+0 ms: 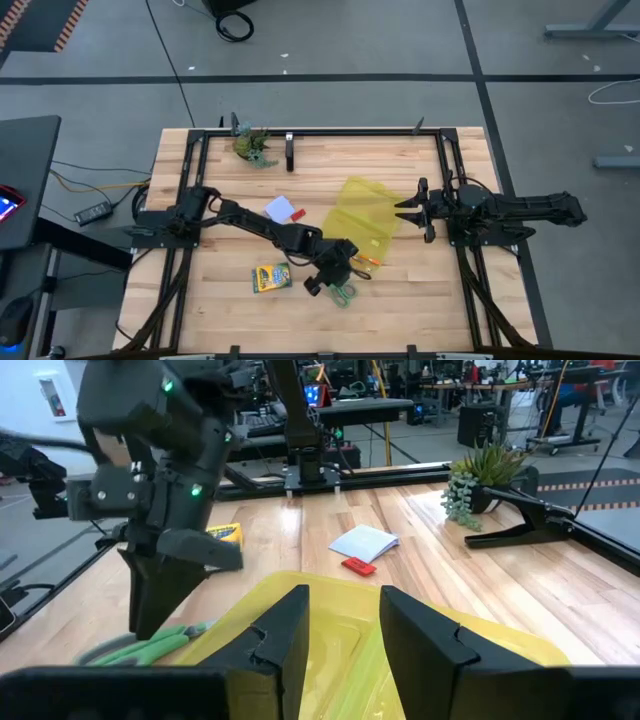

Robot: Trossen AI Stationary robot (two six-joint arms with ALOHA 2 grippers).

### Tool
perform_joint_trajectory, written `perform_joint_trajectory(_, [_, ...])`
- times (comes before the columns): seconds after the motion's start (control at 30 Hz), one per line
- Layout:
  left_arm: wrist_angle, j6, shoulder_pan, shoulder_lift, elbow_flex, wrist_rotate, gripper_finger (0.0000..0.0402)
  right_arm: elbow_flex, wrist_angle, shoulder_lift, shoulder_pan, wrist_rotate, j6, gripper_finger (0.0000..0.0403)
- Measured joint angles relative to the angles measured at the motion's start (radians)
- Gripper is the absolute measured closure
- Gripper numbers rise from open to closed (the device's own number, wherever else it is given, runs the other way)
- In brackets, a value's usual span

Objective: Pack school essentials
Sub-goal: Put the green scissors into the yellow supply box

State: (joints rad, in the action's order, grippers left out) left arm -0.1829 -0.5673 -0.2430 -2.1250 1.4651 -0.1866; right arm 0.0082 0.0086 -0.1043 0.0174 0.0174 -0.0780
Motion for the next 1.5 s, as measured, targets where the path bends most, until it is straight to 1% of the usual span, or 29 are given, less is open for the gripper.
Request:
perform_joint_trajectory(0.1, [-0.039,-0.007,-0.012,0.000,0.000,0.006,0.0285,0.000,0.000,0.000,0.000,0.000,0.000,0.0272])
perform_joint_trajectory(0.17, [-0.060,-0.019,-0.024,0.000,0.000,0.014,0.0273,0.000,0.000,0.000,0.000,0.000,0.000,0.0272])
perform_joint_trajectory(0.2, [-0.069,-0.022,-0.034,0.000,0.000,0.039,0.0264,0.000,0.000,0.000,0.000,0.000,0.000,0.0272])
perform_joint_trajectory(0.3, [-0.108,-0.064,-0.075,0.000,0.000,0.184,0.0237,0.000,0.000,0.000,0.000,0.000,0.000,0.0272])
perform_joint_trajectory(0.37, [-0.142,-0.089,-0.101,-0.001,0.010,0.231,0.0223,0.000,0.000,0.000,0.000,0.000,0.000,0.0272])
perform_joint_trajectory(0.5, [-0.200,-0.075,-0.117,0.000,0.063,0.229,0.0213,0.000,0.000,0.000,0.000,0.000,0.000,0.0272])
perform_joint_trajectory(0.6, [-0.256,-0.072,-0.106,-0.004,0.090,0.235,0.0218,0.000,0.000,0.000,0.000,0.000,0.000,0.0272])
perform_joint_trajectory(0.7, [-0.305,-0.068,-0.094,-0.021,0.144,0.232,0.0224,0.000,0.000,0.000,0.000,0.000,0.000,0.0272])
perform_joint_trajectory(0.77, [-0.325,-0.067,-0.091,-0.058,0.203,0.220,0.0227,0.000,0.000,0.000,0.000,0.000,0.000,0.0272])
perform_joint_trajectory(0.9, [-0.454,-0.088,-0.097,-0.123,0.319,0.217,0.0227,0.000,0.002,-0.003,0.000,-0.001,0.000,0.0272])
perform_joint_trajectory(0.97, [-0.507,-0.104,-0.099,-0.131,0.360,0.216,0.0228,0.000,0.002,-0.011,0.000,0.000,0.000,0.0272])
perform_joint_trajectory(1.0, [-0.539,-0.105,-0.099,-0.133,0.369,0.215,0.0228,0.000,0.001,-0.011,0.000,0.000,0.000,0.0272])
perform_joint_trajectory(1.13, [-0.582,-0.108,-0.092,-0.153,0.375,0.214,0.0228,0.000,0.001,-0.011,0.000,-0.001,0.000,0.0272])
perform_joint_trajectory(1.2, [-0.560,-0.135,-0.089,-0.166,0.379,0.216,0.0228,0.000,0.002,-0.011,0.000,0.000,0.000,0.0272])
perform_joint_trajectory(1.27, [-0.585,-0.154,-0.088,-0.169,0.377,0.216,0.0228,0.000,0.001,-0.014,0.000,0.000,0.000,0.0272])
perform_joint_trajectory(1.33, [-0.549,-0.175,-0.088,-0.187,0.379,0.218,0.0227,0.000,0.002,-0.014,0.000,0.000,0.000,0.0272])
perform_joint_trajectory(1.5, [-0.550,-0.178,-0.088,-0.196,0.379,0.216,0.0218,0.000,0.001,-0.020,0.000,0.000,0.000,0.0272])
